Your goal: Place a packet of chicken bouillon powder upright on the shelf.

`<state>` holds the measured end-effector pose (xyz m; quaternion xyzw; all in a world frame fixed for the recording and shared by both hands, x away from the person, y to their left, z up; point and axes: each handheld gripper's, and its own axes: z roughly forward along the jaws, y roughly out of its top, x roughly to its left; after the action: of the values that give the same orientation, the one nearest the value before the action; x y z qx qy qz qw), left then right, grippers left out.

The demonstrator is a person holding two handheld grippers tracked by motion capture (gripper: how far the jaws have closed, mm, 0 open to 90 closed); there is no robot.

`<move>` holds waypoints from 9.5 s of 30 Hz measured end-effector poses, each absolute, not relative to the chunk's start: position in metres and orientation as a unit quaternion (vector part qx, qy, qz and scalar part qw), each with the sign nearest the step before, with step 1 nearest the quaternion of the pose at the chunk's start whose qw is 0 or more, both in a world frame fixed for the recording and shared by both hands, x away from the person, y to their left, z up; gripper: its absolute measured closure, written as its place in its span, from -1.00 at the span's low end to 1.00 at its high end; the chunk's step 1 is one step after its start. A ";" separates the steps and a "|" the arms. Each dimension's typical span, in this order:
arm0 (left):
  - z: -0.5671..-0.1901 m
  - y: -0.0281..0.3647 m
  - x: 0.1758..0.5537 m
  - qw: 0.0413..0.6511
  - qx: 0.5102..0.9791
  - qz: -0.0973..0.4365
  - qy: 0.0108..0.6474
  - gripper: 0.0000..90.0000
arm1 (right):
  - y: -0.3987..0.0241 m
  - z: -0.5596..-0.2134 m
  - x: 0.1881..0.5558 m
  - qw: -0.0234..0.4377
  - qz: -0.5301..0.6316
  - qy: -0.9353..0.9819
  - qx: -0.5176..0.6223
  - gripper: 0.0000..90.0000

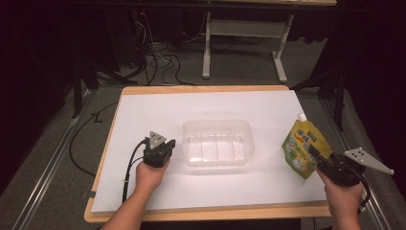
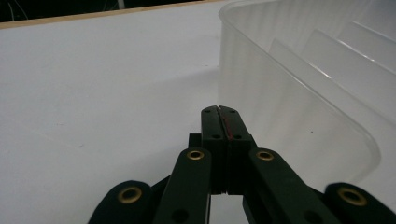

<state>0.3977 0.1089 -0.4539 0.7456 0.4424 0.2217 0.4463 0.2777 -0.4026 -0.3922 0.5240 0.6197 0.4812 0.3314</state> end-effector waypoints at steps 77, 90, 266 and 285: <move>-0.447 0.076 0.371 0.481 0.760 0.218 0.378 0.21 | -0.413 -0.370 0.290 0.356 0.529 0.548 0.541 1.00; -0.444 0.113 0.354 0.491 0.749 0.189 0.402 0.13 | -0.393 -0.349 0.312 0.361 0.558 0.547 0.509 1.00; -0.439 0.039 0.355 0.504 0.784 0.173 0.318 -0.13 | -0.265 -0.403 0.326 0.297 0.545 0.645 0.446 -0.33; -0.424 0.154 0.353 0.486 0.744 0.237 0.393 -0.18 | -0.326 -0.401 0.291 0.317 0.550 0.636 0.439 -0.31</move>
<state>0.3529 0.1538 -0.4245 0.7435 0.3935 0.2367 0.4861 0.2907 -0.3262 -0.4007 0.4394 0.6359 0.5496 0.3170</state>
